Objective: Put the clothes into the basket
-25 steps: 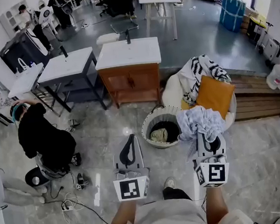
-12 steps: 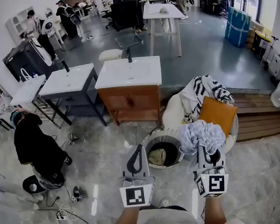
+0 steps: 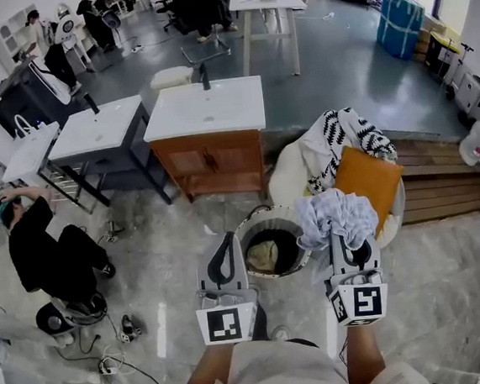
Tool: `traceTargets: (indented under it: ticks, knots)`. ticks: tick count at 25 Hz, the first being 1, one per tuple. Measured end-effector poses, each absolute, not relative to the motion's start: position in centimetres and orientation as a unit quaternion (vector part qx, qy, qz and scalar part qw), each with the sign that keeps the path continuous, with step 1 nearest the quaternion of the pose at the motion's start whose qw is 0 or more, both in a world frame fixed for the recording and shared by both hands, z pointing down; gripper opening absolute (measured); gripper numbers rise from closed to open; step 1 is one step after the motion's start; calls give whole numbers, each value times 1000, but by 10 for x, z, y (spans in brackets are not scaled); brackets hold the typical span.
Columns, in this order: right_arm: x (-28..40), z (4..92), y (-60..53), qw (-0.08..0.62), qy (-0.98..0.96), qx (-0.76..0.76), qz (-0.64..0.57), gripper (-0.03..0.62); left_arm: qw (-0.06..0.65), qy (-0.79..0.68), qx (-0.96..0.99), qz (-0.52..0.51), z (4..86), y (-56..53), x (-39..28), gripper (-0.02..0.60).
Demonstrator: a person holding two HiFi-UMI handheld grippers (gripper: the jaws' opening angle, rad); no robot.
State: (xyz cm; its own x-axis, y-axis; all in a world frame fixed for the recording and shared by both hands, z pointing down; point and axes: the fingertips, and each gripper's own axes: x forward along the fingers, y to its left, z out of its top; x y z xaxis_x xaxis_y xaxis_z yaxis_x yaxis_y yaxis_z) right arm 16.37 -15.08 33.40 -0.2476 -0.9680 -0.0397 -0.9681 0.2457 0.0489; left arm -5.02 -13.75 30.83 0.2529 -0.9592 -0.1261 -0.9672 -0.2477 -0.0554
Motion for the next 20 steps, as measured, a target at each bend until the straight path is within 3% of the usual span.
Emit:
traceTargets:
  ticks: [20]
  knots:
    - [96, 422, -292, -74, 787, -611, -45, 106, 9, 563, -826, 1, 386, -299, -84, 6]
